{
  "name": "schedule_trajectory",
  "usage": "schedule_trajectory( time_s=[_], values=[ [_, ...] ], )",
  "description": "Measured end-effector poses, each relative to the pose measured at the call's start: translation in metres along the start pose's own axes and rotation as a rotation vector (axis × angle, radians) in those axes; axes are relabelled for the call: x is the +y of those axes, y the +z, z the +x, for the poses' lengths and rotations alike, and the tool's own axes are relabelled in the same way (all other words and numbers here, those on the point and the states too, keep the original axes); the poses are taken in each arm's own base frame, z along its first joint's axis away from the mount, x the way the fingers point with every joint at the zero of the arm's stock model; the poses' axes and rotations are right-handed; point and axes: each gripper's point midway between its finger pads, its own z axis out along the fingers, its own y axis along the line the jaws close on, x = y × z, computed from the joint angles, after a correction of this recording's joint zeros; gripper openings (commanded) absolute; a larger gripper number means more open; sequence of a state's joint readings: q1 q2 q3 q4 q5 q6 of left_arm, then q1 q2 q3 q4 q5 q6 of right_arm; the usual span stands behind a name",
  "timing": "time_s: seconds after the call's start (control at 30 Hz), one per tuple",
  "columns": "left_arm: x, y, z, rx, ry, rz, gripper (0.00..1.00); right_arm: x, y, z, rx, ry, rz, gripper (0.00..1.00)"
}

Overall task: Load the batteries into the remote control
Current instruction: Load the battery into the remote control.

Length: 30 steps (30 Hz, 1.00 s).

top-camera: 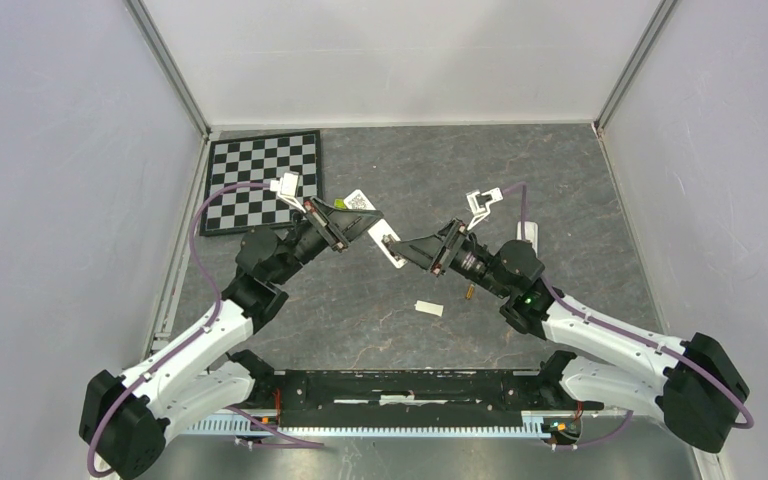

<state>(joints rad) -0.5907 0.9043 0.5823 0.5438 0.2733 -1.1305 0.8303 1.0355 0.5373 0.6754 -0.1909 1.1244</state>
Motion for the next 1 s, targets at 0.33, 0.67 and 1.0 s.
schedule_trajectory(
  time_s=[0.33, 0.67, 1.0],
  values=[
    [0.009, -0.002, 0.008, 0.037, 0.044, -0.027, 0.02, -0.009, -0.003, 0.001, 0.012, -0.014, 0.031, 0.82],
    [0.005, -0.004, 0.019, 0.1, 0.091, 0.018, 0.02, -0.026, 0.002, 0.008, 0.045, 0.037, 0.07, 0.81],
    [0.008, -0.004, 0.028, 0.148, 0.093, 0.035, 0.02, -0.022, 0.003, 0.012, 0.067, 0.06, 0.047, 0.72]
  ],
)
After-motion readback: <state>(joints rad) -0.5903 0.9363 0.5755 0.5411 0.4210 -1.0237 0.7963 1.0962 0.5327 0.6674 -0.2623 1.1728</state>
